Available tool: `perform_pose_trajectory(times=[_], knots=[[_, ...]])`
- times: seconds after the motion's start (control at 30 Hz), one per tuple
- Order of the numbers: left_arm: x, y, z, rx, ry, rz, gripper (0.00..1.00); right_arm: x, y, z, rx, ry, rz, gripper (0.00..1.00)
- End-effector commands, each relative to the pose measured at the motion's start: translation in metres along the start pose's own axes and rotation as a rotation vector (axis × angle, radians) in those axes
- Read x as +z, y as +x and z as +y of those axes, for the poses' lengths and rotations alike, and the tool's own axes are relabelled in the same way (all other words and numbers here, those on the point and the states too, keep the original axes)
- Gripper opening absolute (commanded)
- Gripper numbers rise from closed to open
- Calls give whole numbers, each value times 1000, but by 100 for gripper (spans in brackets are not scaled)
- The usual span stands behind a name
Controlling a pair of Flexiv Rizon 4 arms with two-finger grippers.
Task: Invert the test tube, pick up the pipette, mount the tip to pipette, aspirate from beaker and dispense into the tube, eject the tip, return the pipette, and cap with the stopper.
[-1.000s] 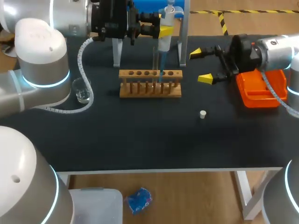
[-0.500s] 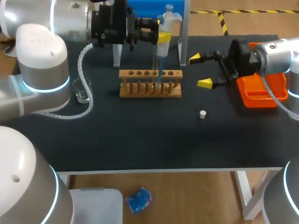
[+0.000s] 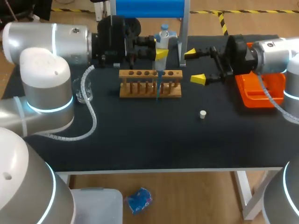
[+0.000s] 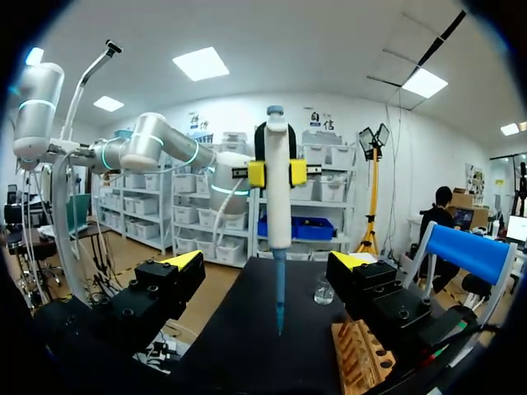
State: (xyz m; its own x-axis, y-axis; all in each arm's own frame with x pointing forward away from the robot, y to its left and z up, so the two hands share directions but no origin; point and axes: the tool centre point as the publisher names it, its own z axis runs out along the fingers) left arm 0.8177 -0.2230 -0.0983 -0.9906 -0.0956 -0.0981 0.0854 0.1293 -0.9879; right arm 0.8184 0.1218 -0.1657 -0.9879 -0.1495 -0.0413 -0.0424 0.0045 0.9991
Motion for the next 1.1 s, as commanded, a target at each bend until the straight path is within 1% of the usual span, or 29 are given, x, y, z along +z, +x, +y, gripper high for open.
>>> perform_pose_trajectory(times=[0.03, 0.3, 0.6, 0.7, 1.03, 1.1], knots=[[9, 5, 5, 0, -10, -13, 0, 11, -8, 1, 9, -8, 8, 100], [15, 6, 16, -15, 10, -8, 0, 29, -11, 4, 29, -29, 39, 100], [20, 4, 20, -17, -1, -4, 0, 42, -13, -1, 45, -45, 55, 100], [21, 2, 23, -16, -28, -18, 0, 47, -11, 0, 50, -42, 49, 100], [21, 2, 24, -20, -28, -26, 0, 62, -3, -4, 42, -22, 17, 100], [21, 2, 24, -20, -28, -26, 0, 64, -3, -4, 37, -36, 17, 100]])
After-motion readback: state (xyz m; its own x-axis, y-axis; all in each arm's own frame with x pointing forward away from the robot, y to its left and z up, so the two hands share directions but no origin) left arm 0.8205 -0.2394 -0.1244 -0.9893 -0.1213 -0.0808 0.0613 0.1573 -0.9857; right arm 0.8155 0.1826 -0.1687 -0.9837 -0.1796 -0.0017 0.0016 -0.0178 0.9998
